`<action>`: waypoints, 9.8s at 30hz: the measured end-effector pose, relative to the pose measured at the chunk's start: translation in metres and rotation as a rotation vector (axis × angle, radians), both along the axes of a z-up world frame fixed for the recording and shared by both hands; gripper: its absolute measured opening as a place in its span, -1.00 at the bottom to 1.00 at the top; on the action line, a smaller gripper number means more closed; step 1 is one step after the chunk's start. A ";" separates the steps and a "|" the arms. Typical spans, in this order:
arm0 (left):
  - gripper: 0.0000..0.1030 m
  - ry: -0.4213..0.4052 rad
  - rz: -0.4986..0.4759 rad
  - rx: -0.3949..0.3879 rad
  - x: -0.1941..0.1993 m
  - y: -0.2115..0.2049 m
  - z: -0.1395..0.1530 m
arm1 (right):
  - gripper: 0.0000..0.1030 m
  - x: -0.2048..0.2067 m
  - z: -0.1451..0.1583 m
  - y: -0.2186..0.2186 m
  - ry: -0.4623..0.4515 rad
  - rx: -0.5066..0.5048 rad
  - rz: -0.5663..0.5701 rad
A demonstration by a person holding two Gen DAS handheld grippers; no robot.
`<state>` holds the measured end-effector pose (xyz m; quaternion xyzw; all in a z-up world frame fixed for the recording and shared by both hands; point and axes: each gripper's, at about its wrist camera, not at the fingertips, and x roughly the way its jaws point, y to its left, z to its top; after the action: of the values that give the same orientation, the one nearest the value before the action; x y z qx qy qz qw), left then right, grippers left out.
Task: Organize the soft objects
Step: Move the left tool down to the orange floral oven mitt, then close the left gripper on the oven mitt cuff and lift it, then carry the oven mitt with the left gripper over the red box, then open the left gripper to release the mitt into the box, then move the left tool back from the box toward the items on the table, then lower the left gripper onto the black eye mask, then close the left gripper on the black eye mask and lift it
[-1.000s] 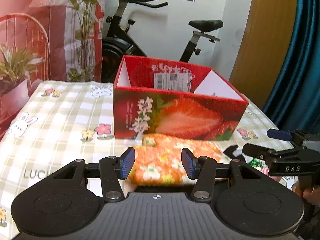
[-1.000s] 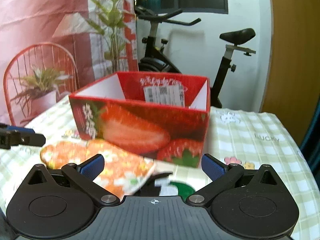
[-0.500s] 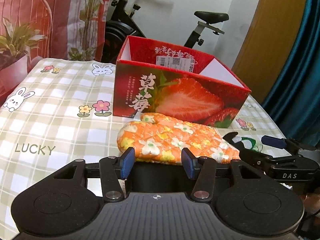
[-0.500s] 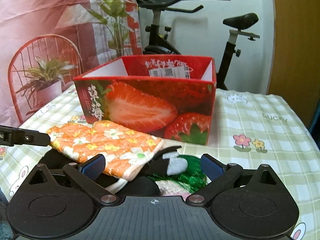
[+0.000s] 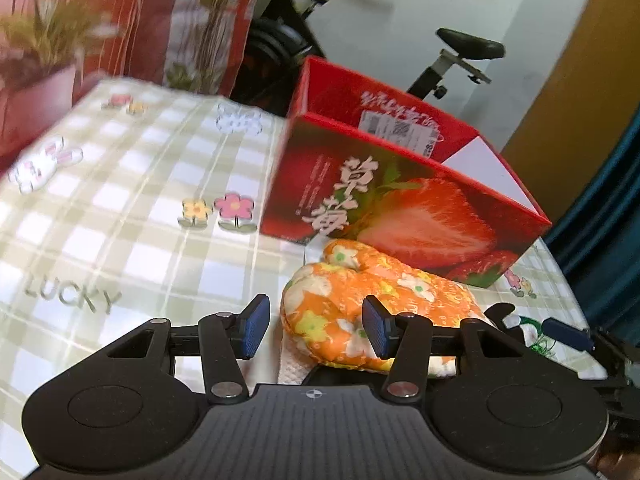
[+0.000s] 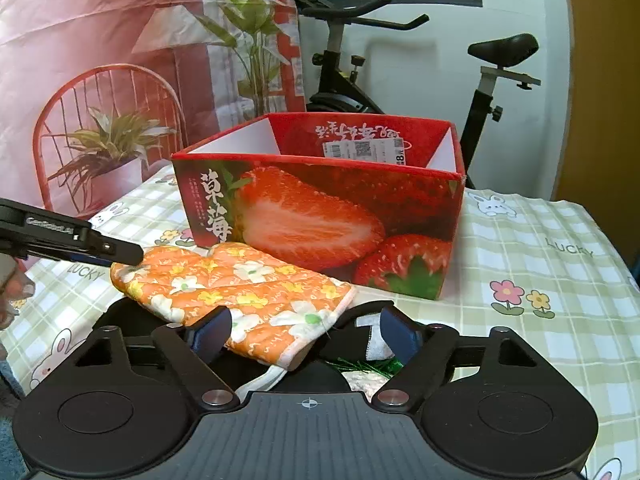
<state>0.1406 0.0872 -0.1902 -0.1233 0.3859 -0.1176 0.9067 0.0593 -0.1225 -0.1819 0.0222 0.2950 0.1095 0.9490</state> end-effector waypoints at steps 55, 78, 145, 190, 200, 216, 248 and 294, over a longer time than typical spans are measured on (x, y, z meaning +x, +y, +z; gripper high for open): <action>-0.53 0.072 -0.092 0.006 -0.027 -0.021 -0.032 | -0.72 0.012 -0.018 0.006 0.013 0.111 0.067; -0.72 -0.074 -0.120 0.066 -0.046 -0.028 -0.009 | -0.77 0.003 -0.023 0.016 -0.040 0.029 0.139; 0.41 -0.152 -0.213 0.310 0.121 -0.070 0.071 | 0.32 0.196 0.046 -0.016 0.114 -0.118 -0.092; 0.99 -0.173 -0.107 0.200 -0.040 -0.027 0.036 | 0.99 0.001 0.016 -0.018 -0.063 0.028 -0.032; 0.99 -0.128 -0.078 0.171 -0.053 -0.021 0.016 | 0.99 -0.011 0.002 -0.010 -0.025 0.021 -0.007; 0.74 -0.076 -0.066 0.107 -0.049 -0.014 0.002 | 0.99 -0.012 -0.009 -0.009 0.010 0.010 -0.004; 0.44 0.047 -0.098 0.079 -0.043 -0.016 -0.020 | 0.68 -0.021 -0.028 -0.012 0.201 0.099 0.025; -0.52 -0.157 -0.169 0.024 -0.053 -0.022 0.020 | -0.76 -0.018 0.011 0.000 -0.024 0.062 0.148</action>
<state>0.0871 0.0648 -0.1704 -0.0699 0.3239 -0.1984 0.9224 0.0411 -0.1222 -0.1714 0.0282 0.2809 0.1888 0.9406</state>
